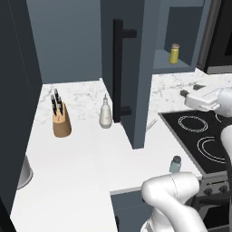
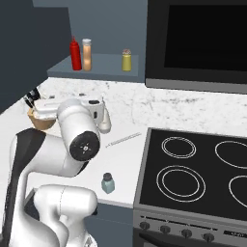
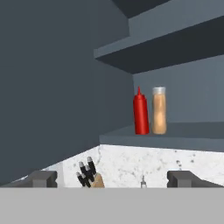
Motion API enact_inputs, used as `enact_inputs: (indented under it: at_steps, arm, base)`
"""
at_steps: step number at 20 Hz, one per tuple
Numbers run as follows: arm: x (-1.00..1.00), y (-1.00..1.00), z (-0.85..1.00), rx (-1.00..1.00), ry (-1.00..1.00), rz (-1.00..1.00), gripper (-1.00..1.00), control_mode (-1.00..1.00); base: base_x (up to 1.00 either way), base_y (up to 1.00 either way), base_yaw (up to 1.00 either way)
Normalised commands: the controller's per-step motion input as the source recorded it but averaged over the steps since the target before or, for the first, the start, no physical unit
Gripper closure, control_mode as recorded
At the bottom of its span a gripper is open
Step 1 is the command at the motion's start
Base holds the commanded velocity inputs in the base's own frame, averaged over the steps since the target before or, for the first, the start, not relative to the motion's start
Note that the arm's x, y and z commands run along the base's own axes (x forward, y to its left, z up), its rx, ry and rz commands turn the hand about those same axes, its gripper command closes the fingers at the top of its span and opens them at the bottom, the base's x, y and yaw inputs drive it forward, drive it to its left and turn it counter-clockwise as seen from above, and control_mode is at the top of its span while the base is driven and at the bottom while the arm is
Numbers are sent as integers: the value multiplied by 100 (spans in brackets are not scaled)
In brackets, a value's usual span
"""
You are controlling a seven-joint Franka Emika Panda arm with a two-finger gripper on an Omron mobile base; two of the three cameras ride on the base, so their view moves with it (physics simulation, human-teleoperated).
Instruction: Put the shaker and condiment bottle from the counter next to their counterparts in the cabinet.
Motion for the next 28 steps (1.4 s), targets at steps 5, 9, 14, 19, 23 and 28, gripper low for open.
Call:
enact_inputs:
  at_steps: [5, 9, 14, 19, 23, 28]
  arm:
    - [-29, 0, -45, -8, 8, 15, -100, -100]
    - [-6, 9, -62, -15, 20, 7, -100, -100]
    - [0, 13, -60, -14, 9, 10, -100, -100]
    - [0, 0, -61, -5, 0, 17, -100, -100]
    - [0, -8, -58, -1, 0, 17, -100, -100]
    - [-2, -14, -60, 0, 0, 15, -100, -100]
  base:
    - [0, 0, 0]
    - [0, 0, 0]
    - [0, 0, 0]
    - [0, 0, 0]
    - [0, 0, 0]
    - [0, 0, 0]
